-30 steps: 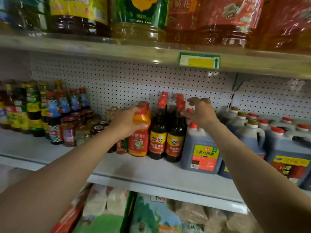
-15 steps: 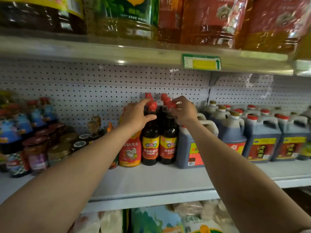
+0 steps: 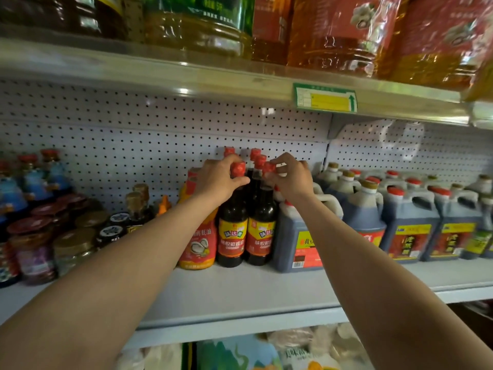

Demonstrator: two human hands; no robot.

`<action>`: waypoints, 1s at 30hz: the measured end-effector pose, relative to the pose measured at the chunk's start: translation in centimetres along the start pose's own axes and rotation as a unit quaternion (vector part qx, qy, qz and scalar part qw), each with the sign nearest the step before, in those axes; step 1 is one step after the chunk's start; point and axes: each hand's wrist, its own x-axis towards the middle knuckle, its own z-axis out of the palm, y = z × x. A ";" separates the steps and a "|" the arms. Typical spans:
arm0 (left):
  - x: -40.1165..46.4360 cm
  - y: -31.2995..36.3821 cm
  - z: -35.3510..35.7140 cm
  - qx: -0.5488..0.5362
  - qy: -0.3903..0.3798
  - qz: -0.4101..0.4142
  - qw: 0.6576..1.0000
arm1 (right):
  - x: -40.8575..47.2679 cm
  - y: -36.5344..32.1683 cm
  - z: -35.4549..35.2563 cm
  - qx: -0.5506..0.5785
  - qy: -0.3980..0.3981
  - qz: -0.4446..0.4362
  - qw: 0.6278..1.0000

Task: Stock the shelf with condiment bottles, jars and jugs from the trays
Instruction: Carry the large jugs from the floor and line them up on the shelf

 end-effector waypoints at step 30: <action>-7.1 -15.4 -12.9 0.042 -0.003 -0.068 0.997 | -6.6 -12.2 10.1 -0.015 0.030 -0.064 0.997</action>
